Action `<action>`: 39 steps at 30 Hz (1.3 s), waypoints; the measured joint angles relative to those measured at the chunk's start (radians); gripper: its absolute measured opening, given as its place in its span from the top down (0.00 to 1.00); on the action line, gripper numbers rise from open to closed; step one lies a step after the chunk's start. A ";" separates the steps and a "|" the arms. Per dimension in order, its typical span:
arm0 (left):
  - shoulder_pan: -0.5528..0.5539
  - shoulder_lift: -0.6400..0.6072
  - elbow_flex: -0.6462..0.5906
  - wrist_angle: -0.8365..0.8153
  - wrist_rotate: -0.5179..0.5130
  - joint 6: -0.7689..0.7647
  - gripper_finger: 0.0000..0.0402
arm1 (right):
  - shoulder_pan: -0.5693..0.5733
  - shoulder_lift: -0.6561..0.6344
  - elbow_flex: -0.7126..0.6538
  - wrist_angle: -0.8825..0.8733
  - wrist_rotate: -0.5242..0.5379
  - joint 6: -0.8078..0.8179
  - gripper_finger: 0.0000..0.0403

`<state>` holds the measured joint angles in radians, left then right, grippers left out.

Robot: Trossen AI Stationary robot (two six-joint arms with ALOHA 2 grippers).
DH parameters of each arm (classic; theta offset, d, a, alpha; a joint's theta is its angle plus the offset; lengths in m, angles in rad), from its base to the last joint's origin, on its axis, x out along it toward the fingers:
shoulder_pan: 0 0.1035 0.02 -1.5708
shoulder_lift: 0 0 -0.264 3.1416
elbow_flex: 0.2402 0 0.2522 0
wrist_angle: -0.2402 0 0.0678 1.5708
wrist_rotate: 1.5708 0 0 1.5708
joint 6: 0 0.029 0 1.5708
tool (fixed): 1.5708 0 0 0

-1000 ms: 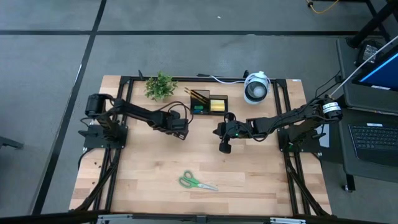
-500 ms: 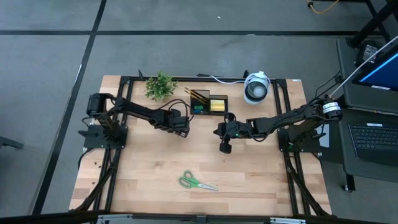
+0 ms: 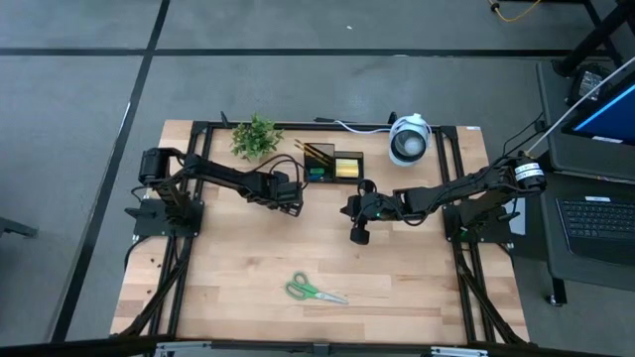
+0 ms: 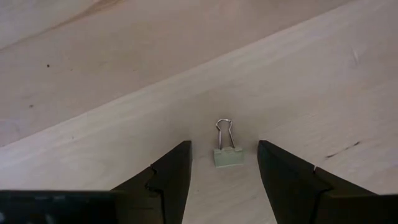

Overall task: Pick and place office supplies into organizer
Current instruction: Put the yellow binder clip into the black organizer

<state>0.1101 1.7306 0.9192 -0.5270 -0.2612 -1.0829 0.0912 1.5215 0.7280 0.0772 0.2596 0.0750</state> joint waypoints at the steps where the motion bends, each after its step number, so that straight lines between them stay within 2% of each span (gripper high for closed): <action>1: 0.000 0.000 0.000 0.000 0.001 0.007 0.56 | 0.000 0.000 0.000 0.000 0.000 0.000 0.94; 6: 0.000 0.000 0.000 -0.006 0.004 0.016 0.58 | 0.000 0.000 0.000 0.000 0.000 0.000 0.94; 17: 0.000 -0.001 0.001 -0.026 0.010 0.024 0.72 | 0.000 0.000 0.000 0.000 0.000 0.000 0.94; 32: -0.001 -0.001 0.001 -0.024 0.015 0.095 0.73 | 0.000 0.000 0.000 0.000 0.001 0.000 0.94; 39: -0.004 -0.001 0.000 -0.017 0.013 0.118 0.77 | 0.000 0.000 0.000 0.000 0.000 0.000 0.94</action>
<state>0.1064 1.7298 0.9194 -0.5442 -0.2479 -0.9649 0.0914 1.5215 0.7280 0.0772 0.2600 0.0746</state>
